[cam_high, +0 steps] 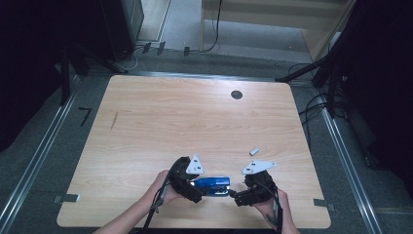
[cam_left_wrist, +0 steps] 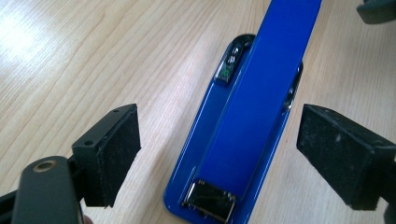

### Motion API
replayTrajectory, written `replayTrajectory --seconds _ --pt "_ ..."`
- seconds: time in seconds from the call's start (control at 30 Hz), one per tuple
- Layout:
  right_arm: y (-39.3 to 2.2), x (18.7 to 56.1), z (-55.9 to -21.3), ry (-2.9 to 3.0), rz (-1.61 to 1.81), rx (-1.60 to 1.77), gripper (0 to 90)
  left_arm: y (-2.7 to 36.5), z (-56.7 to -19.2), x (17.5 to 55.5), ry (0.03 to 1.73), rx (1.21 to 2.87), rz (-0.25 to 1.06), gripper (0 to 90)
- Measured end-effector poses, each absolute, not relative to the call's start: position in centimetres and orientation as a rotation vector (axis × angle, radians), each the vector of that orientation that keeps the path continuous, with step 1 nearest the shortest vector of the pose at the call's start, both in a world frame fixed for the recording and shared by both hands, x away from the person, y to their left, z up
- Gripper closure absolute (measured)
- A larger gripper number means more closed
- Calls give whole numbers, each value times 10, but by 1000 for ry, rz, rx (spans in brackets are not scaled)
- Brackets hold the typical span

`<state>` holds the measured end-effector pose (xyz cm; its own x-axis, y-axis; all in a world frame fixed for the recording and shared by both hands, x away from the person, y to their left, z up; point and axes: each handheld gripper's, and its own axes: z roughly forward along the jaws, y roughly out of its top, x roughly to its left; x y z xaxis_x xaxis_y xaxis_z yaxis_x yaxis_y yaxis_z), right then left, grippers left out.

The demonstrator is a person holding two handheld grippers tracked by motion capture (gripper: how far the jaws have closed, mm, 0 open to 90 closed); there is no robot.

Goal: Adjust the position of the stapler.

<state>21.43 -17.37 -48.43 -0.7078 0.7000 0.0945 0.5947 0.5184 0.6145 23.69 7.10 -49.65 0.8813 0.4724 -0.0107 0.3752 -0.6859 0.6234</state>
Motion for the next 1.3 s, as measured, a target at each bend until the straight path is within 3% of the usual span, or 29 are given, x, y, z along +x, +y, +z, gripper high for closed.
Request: replayTrajectory --seconds 0.27,0.33,0.6,0.9,1.3 --pt "-182 216 -485 2605 913 1150 80 62 -495 238 619 2391 190 68" --pt "-186 217 -485 2605 906 1174 30 56 -494 238 614 2393 176 40" --pt "-188 218 -487 2618 881 1186 0 42 -496 237 583 2404 163 32" --pt "-188 218 -489 2611 879 1186 0 33 -494 234 522 2399 195 259" --pt "-189 218 -490 2614 868 1196 0 18 -499 232 464 2426 237 404"
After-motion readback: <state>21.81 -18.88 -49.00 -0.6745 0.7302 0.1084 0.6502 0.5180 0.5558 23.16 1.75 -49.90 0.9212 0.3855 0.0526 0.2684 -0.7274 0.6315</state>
